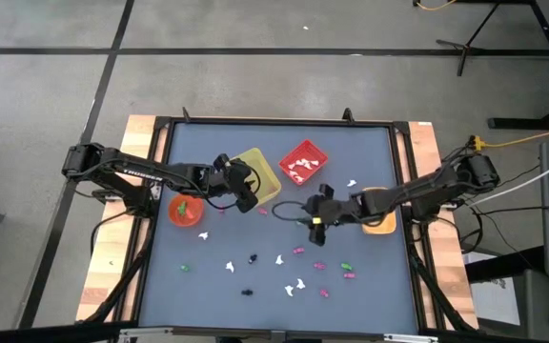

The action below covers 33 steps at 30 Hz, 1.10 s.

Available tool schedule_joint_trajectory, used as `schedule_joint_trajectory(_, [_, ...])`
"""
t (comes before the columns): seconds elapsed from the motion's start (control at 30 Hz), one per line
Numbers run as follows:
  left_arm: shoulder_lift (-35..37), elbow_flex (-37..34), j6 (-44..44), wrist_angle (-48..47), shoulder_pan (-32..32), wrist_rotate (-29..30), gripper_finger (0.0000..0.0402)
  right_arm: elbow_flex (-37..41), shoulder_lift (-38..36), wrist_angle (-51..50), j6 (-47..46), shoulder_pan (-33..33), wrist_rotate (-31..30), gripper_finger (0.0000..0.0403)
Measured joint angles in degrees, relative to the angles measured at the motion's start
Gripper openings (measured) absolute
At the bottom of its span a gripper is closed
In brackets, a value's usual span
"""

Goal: Sort Halloween decoration
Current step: Put the green skeleton toy into the orange bin

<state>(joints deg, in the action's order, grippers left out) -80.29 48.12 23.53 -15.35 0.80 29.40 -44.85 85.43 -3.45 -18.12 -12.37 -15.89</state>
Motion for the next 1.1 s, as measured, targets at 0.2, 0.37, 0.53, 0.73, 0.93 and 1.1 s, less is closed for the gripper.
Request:
schedule_joint_trajectory(0.2, [0.0, 0.0, 0.0, 0.0, 0.0, -0.2, 0.0139, 0.6, 2.3, 3.0, -0.1, -4.9, -10.1, 0.0199])
schedule_joint_trajectory(0.37, [0.0, 0.0, 0.2, 0.1, 0.0, -0.3, 0.0139, 0.6, 7.6, 7.7, -0.1, -6.6, -12.0, 0.0199])
schedule_joint_trajectory(0.53, [0.0, 0.0, 0.3, 0.1, 0.0, -0.3, 0.0139, 0.6, 12.6, 10.4, -1.7, -6.4, -12.4, 0.0199])
schedule_joint_trajectory(0.73, [0.0, 0.0, 0.3, 0.1, 0.0, -0.3, 0.0139, 0.6, 16.8, 9.9, -4.4, -6.4, -16.7, 0.0199])
schedule_joint_trajectory(0.93, [0.0, 0.0, 0.3, 0.0, 0.0, -0.3, 0.0139, 0.5, 19.0, 10.2, -4.9, -6.4, -16.5, 0.0199])
schedule_joint_trajectory(1.1, [0.0, 0.0, 0.3, 0.0, 0.0, -0.3, 0.0139, 0.5, 19.3, 10.2, -7.0, -6.4, -15.5, 0.0185])
